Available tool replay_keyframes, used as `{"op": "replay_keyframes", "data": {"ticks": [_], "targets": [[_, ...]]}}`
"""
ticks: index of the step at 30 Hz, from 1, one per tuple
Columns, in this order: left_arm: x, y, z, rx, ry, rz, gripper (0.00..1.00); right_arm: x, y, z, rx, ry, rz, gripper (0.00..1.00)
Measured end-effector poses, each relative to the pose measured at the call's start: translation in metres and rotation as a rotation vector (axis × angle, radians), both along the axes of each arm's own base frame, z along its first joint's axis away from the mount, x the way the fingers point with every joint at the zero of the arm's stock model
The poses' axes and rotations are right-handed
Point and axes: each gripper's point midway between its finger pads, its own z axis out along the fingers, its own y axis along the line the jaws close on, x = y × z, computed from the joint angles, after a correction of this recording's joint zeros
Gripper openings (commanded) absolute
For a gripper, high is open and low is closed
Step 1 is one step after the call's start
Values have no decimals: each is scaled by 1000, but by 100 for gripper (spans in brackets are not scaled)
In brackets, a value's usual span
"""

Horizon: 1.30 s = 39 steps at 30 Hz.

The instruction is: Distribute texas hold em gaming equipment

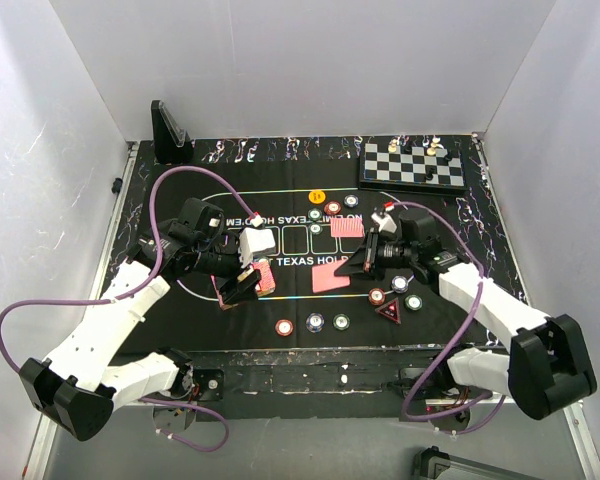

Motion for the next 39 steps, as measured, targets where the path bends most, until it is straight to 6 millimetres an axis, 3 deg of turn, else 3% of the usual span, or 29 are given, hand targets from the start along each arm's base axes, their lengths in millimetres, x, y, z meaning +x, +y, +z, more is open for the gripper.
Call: {"op": "replay_keyframes", "data": {"ticks": [6, 10, 20, 24, 31, 39], "targets": [[0, 0, 0, 0, 0, 0, 22, -11, -16, -76, -171, 119, -8, 1], [0, 0, 0, -1, 0, 0, 22, -11, -24, -100, -245, 127, -23, 1], [0, 0, 0, -1, 0, 0, 22, 2, -35, -119, -341, 80, -71, 2], [0, 0, 0, -1, 0, 0, 22, 7, -40, -129, -395, 89, -79, 13], [0, 0, 0, -1, -1, 0, 22, 16, -50, -135, -457, 85, -115, 45], [0, 0, 0, -1, 0, 0, 22, 24, -57, -134, -509, 67, -140, 54]]}}
